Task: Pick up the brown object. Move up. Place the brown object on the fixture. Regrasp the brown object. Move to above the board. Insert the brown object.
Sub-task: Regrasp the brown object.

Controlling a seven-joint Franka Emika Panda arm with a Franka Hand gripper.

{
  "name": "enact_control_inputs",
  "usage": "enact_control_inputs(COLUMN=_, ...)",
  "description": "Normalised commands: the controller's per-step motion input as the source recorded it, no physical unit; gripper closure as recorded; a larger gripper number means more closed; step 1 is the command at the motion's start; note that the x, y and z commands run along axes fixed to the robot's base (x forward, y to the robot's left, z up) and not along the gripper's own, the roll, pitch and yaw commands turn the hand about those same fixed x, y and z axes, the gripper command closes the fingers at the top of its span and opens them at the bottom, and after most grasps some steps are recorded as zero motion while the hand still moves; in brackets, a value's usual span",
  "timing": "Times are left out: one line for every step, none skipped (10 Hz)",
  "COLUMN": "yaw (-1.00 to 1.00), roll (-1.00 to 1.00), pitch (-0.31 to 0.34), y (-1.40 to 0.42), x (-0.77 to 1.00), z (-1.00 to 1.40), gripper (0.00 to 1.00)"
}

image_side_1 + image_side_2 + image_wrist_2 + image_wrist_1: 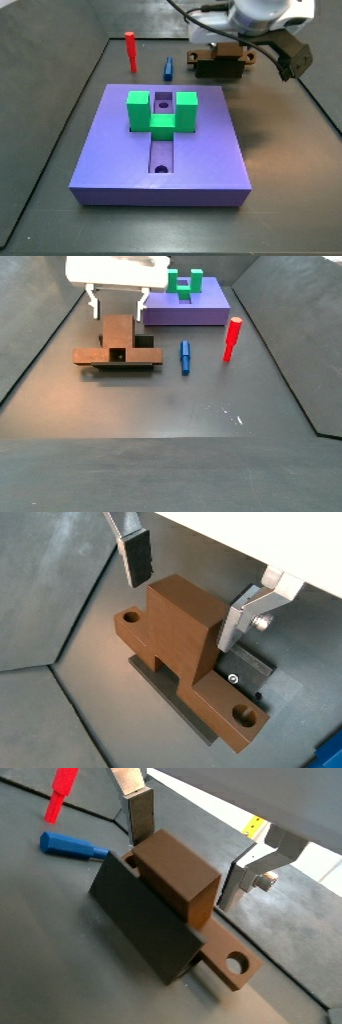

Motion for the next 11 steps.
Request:
enact_control_inputs(yaw=0.18, roll=0.29, pitch=0.0, y=-0.03, x=0.11, z=-0.18, gripper=0.0)
enact_control_inputs(yaw=0.16, roll=0.51, pitch=0.0, y=0.0, x=0.02, z=0.0, gripper=0.0)
enact_control_inputs(yaw=0.19, roll=0.73, pitch=-0.026, y=0.0, x=0.0, z=0.0, gripper=0.0)
enact_control_inputs(yaw=0.13, roll=0.38, pitch=-0.023, y=0.0, x=0.0, z=-0.17, gripper=0.0)
enact_control_inputs(yaw=0.06, roll=0.17, pitch=0.0, y=0.0, x=0.0, z=-0.18, gripper=0.0)
enact_control_inputs(yaw=0.0, roll=0.06, pitch=0.0, y=0.0, x=0.02, z=-0.15, gripper=0.0)
enact_control_inputs(yaw=0.01, roll=0.08, pitch=0.0, y=0.0, x=0.03, z=-0.07, gripper=0.0)
enact_control_inputs(yaw=0.01, roll=0.22, pitch=0.0, y=0.0, x=0.12, z=-0.06, gripper=0.0)
enact_control_inputs(yaw=0.01, roll=0.32, pitch=0.0, y=0.0, x=0.11, z=-0.16, gripper=0.0)
enact_control_inputs(yaw=0.01, roll=0.27, pitch=0.0, y=0.0, x=0.11, z=-0.14, gripper=0.0)
enact_control_inputs(yaw=0.0, roll=0.22, pitch=0.0, y=0.0, x=0.07, z=-0.14, gripper=0.0)
